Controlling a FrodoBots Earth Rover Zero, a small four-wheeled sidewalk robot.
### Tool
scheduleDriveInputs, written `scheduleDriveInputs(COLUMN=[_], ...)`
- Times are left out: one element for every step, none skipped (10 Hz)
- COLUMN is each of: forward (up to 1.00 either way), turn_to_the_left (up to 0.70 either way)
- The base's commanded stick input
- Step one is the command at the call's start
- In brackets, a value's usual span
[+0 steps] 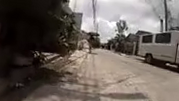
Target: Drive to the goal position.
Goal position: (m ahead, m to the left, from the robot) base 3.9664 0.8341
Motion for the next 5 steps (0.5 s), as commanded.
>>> scheduleDriveInputs(forward=[1.00, 1.00, 1.00, 1.00, 1.00], turn_to_the_left=[-0.15, -0.15, -0.13, -0.11, 0.00])
